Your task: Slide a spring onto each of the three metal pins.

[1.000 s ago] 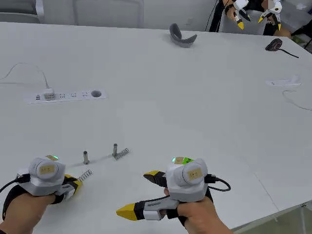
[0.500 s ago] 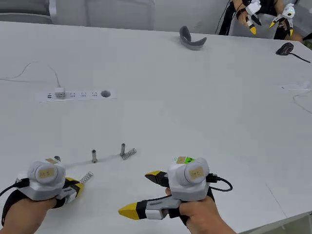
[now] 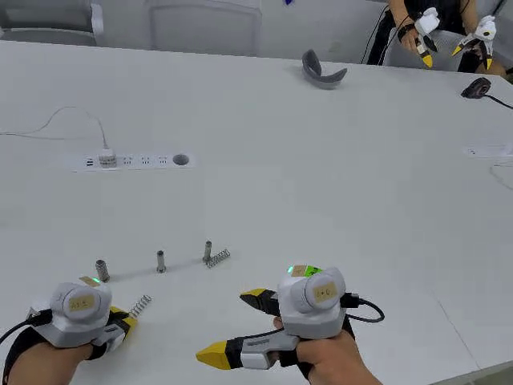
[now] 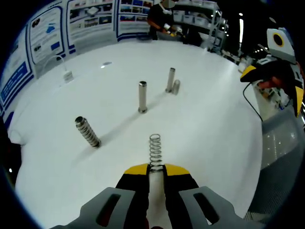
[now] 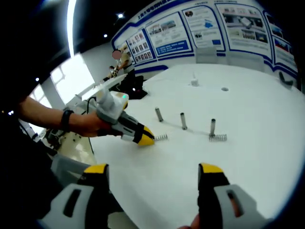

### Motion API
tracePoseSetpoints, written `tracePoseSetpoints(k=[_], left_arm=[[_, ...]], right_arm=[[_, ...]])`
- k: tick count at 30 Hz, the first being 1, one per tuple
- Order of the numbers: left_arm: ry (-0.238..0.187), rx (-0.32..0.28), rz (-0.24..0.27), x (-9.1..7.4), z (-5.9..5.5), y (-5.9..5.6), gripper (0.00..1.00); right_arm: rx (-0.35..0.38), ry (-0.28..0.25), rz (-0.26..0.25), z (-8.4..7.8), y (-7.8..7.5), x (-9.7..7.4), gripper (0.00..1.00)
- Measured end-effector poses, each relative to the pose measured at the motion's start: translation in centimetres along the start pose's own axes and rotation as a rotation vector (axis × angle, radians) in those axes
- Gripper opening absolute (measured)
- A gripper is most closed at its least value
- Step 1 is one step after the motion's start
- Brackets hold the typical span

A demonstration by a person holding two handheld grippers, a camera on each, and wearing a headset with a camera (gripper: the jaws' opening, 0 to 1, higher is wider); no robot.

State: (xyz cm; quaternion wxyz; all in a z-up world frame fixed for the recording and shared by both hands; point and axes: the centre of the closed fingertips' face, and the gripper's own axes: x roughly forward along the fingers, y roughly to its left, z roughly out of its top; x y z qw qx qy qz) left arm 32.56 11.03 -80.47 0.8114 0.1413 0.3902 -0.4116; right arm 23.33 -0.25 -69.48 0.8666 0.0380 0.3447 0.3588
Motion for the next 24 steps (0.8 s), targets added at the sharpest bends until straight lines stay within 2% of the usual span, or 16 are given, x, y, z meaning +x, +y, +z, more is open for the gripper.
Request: tracePoseSetpoints(k=[6,13,17,24], left_arm=[[-0.008,-0.004,0.003,0.38,0.43,-0.15,0.17],[-0.008,0.022,0.029,0.58,0.85,0.42,0.11],[-0.002,0.006,0.023,0.46,0.79,0.39,0.11],[-0.020,-0.017,0.011,-0.35,0.97,0.10,0.10]], right_arm=[[-0.001,0.000,0.002,0.01,0.04,-0.01,0.78],[-0.003,0.000,0.002,0.14,-0.04,0.03,0.78],[-0.003,-0.002,0.001,0.20,-0.15,0.05,0.78],[-0.006,0.000,0.004,0.35,-0.19,0.16,0.78]])
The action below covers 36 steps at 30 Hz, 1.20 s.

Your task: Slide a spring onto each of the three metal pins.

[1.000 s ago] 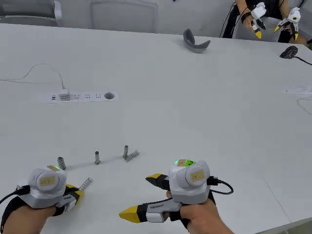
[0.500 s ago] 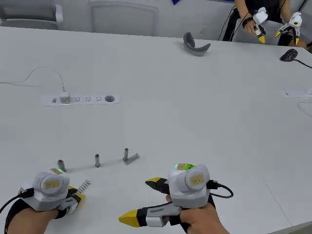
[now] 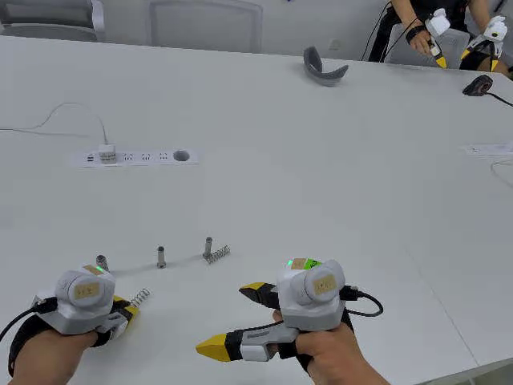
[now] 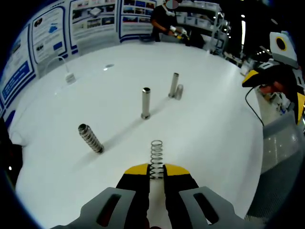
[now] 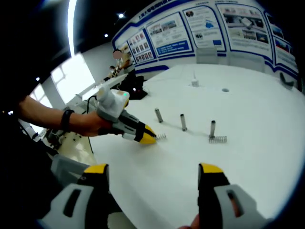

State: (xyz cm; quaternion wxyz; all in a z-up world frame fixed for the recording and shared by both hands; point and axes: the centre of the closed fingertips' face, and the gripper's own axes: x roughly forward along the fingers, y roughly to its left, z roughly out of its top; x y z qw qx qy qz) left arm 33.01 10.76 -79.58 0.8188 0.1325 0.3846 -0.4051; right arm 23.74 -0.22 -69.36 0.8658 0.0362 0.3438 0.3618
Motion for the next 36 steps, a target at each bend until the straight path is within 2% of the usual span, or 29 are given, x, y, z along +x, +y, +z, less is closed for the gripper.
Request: tracePoseSetpoints(k=[15,26,36], left_arm=[[-0.039,0.024,-0.018,-2.6,0.5,-0.9,0.10],[-0.061,0.030,-0.028,-4.0,0.8,-1.5,0.10],[-0.070,0.069,-0.045,-5.5,0.9,-2.4,0.10]], right_arm=[[-0.007,-0.003,0.027,0.7,0.5,0.9,0.77],[-0.004,-0.003,0.044,0.8,0.9,1.2,0.76],[-0.001,-0.002,0.059,0.8,1.1,1.6,0.74]])
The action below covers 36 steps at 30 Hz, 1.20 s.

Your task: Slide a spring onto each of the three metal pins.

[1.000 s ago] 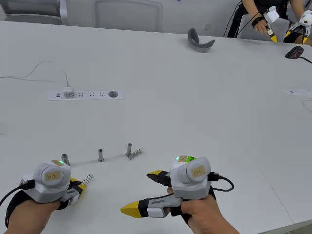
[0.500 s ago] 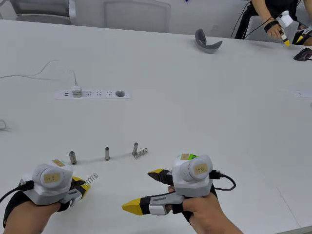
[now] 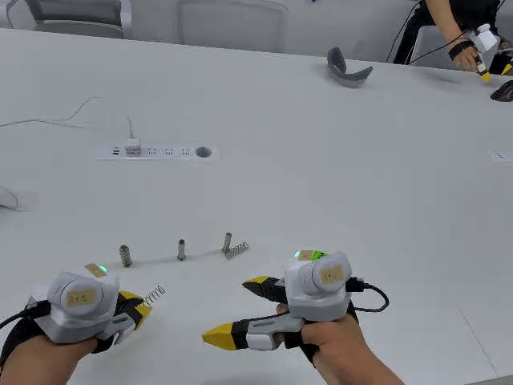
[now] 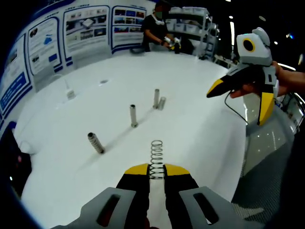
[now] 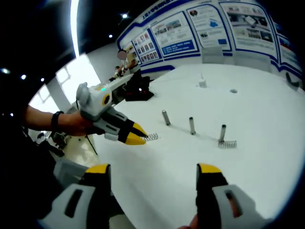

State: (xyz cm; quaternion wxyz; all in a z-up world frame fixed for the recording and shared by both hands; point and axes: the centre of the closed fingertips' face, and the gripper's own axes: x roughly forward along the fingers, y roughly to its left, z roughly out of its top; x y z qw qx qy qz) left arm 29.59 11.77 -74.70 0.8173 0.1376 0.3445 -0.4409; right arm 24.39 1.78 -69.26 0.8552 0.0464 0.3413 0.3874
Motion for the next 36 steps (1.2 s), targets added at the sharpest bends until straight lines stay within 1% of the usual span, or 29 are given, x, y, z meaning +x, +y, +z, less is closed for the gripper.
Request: tracePoseSetpoints(k=[2,7,10,13,18,23,26,29,32,36], left_arm=[[0.005,0.009,-0.005,-0.2,0.1,-0.3,0.10],[-0.004,0.034,-0.023,-0.8,0.5,-1.3,0.10],[-0.012,0.038,-0.037,-1.1,0.8,-2.1,0.10],[-0.018,0.041,-0.053,-1.1,0.9,-3.0,0.10],[-0.029,0.043,-0.069,-1.2,1.4,-4.0,0.10],[-0.043,0.070,-0.089,-1.5,2.5,-5.0,0.10],[-0.051,0.081,-0.098,-1.5,3.0,-5.5,0.10],[-0.062,0.099,-0.110,-1.6,3.7,-6.1,0.10],[-0.071,0.110,-0.119,-1.6,4.3,-6.6,0.10],[-0.079,0.125,-0.132,-1.5,4.8,-7.2,0.10]], right_arm=[[0.004,-0.001,0.006,0.1,0.1,0.2,0.74],[0.015,-0.011,0.025,0.3,0.4,0.5,0.71],[0.019,-0.013,0.032,0.5,0.6,0.7,0.71],[0.029,-0.018,0.051,0.6,0.9,1.0,0.69],[0.045,-0.026,0.070,0.8,1.2,1.3,0.67],[0.067,-0.039,0.091,1.0,1.4,1.7,0.63],[0.084,-0.051,0.103,1.2,1.6,1.8,0.60],[0.120,-0.068,0.113,1.6,1.4,2.1,0.56],[0.133,-0.070,0.120,1.8,1.3,2.3,0.53],[0.146,-0.067,0.128,1.8,1.2,2.6,0.48]])
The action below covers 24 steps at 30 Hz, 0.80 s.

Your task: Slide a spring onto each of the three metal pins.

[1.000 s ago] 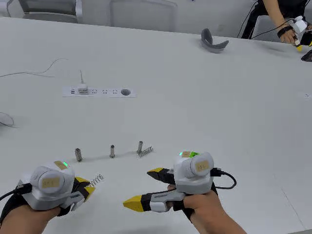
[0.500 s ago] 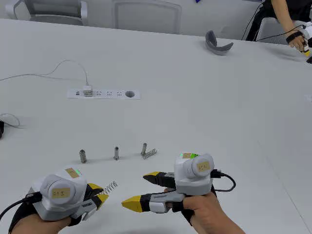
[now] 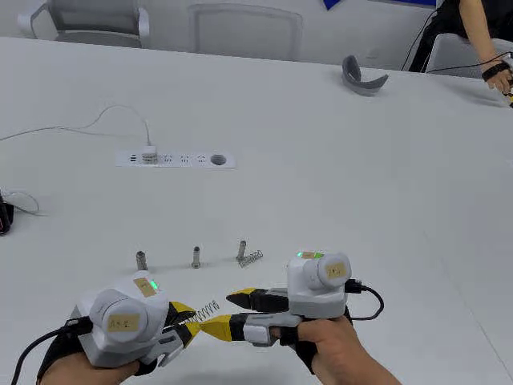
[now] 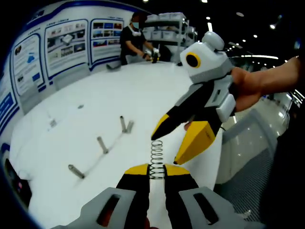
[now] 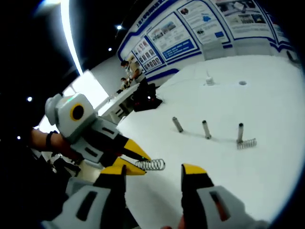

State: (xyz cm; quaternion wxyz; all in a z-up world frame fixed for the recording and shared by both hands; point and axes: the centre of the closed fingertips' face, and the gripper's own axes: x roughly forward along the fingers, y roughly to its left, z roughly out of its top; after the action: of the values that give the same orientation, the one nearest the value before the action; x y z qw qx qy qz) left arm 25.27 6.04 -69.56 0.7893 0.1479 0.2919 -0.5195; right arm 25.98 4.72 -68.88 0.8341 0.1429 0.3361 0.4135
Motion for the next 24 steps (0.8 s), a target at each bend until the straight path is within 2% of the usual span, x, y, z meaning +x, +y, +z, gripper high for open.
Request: tracePoseSetpoints(k=[10,15,24], left_arm=[[-0.009,0.034,-0.020,0.11,0.71,-0.72,0.10],[-0.011,0.044,-0.019,0.07,0.92,-0.62,0.10],[-0.007,0.058,-0.024,0.15,0.93,-0.50,0.10]], right_arm=[[0.073,-0.019,0.048,0.27,0.41,0.30,0.30],[0.101,-0.030,0.059,0.30,0.54,0.17,0.26],[0.102,-0.044,0.061,0.94,0.57,-0.07,0.21]])
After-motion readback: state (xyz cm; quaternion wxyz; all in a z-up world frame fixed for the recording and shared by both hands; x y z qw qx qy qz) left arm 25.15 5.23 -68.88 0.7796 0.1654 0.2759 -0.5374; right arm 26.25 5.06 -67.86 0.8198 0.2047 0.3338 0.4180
